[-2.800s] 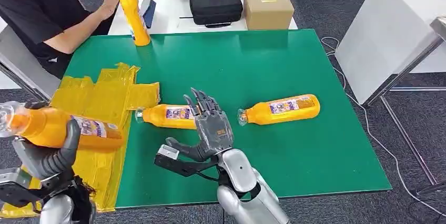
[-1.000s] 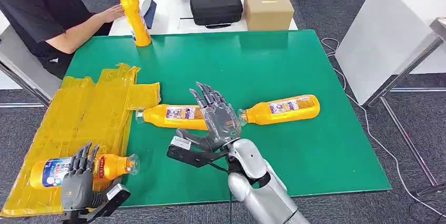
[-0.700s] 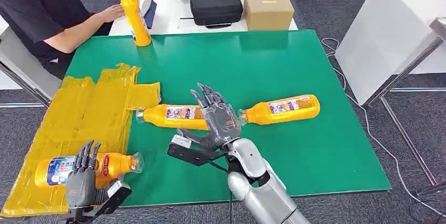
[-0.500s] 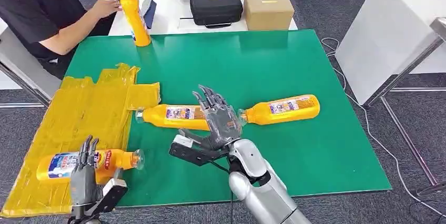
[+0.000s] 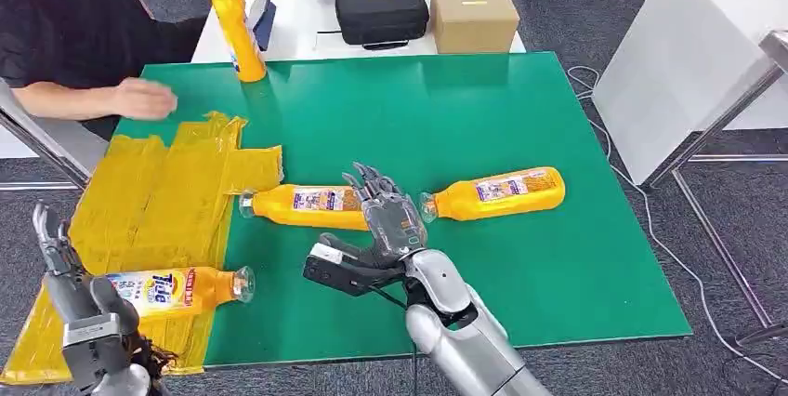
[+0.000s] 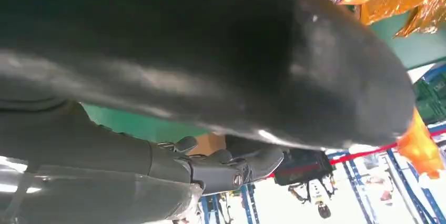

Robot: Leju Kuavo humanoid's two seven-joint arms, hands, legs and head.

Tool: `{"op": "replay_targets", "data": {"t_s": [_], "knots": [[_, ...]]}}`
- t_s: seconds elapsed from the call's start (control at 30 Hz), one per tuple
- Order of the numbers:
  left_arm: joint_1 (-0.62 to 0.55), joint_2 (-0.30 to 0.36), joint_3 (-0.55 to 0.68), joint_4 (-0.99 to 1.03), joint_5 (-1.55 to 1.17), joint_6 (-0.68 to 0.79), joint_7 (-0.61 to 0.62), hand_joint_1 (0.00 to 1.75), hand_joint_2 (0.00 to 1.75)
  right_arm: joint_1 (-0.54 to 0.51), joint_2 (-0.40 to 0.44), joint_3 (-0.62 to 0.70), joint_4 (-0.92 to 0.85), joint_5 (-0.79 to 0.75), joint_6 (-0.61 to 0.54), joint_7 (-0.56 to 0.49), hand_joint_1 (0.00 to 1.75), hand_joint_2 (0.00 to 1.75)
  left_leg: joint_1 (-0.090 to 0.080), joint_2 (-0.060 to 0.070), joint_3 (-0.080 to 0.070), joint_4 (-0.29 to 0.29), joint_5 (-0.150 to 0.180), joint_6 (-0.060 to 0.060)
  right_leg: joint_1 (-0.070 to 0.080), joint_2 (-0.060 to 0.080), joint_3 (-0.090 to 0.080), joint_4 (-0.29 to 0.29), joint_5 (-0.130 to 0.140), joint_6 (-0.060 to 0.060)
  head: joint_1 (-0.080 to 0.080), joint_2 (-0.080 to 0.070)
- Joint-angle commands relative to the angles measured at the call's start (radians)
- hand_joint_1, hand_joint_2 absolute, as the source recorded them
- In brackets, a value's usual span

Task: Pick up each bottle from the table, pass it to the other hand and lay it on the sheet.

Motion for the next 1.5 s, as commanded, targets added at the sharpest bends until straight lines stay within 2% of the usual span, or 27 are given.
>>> {"op": "replay_targets", "data": {"t_s": [0.03, 0.13, 0.33, 0.5, 0.83, 1.23, 1.5], "knots": [[-0.020, -0.074, 0.040, -0.260, 0.170, -0.112, 0.003, 0.00, 0.00, -0.105, -0.012, 0.022, 0.219, 0.014, 0.003, 0.031, 0.00, 1.75, 0.002, 0.001, 0.000, 0.003, -0.002, -0.003, 0.002, 0.000, 0.001, 0.000, -0.001, 0.000, 0.000, 0.000], [-0.009, -0.132, 0.036, -0.292, 0.175, -0.196, 0.003, 0.00, 0.00, -0.123, -0.005, 0.014, 0.311, 0.030, 0.037, 0.058, 0.00, 1.75, 0.002, 0.001, 0.001, 0.001, -0.001, -0.002, 0.002, 0.001, 0.002, -0.001, 0.000, 0.000, -0.001, 0.000], [-0.040, -0.144, -0.010, -0.297, 0.177, -0.208, 0.003, 0.00, 0.00, -0.187, 0.029, 0.001, 0.437, 0.099, 0.031, 0.103, 0.00, 1.75, 0.000, 0.001, 0.001, 0.001, -0.001, -0.002, 0.001, 0.001, 0.001, 0.000, 0.000, 0.000, 0.000, 0.000], [-0.048, -0.186, 0.021, -0.294, 0.204, -0.267, 0.003, 0.00, 0.00, -0.321, 0.091, 0.011, 0.629, 0.117, 0.030, 0.108, 0.00, 1.75, 0.000, 0.003, 0.000, 0.001, -0.001, -0.002, 0.000, 0.002, 0.000, 0.001, 0.001, 0.000, 0.000, 0.000], [-0.060, -0.243, 0.107, -0.323, 0.218, -0.335, 0.003, 0.00, 0.00, -0.447, 0.179, 0.047, 0.791, 0.130, -0.009, 0.108, 0.00, 1.75, 0.000, 0.003, 0.000, 0.001, 0.000, -0.002, 0.001, 0.002, -0.001, 0.001, 0.000, 0.000, 0.000, 0.000], [-0.077, -0.270, 0.135, -0.315, 0.229, -0.383, 0.003, 0.00, 0.00, -0.485, 0.189, 0.065, 0.888, 0.117, 0.061, 0.153, 0.00, 1.75, 0.001, 0.001, 0.001, 0.001, -0.001, -0.003, 0.001, 0.000, 0.002, 0.000, 0.000, 0.000, 0.000, 0.000], [-0.090, -0.287, 0.148, -0.301, 0.241, -0.421, 0.003, 0.00, 0.00, -0.493, 0.162, 0.040, 0.964, 0.111, 0.133, 0.209, 0.00, 1.75, 0.001, -0.001, 0.001, 0.001, 0.000, -0.002, 0.000, -0.001, 0.001, 0.000, 0.000, 0.000, 0.000, 0.000]]}}
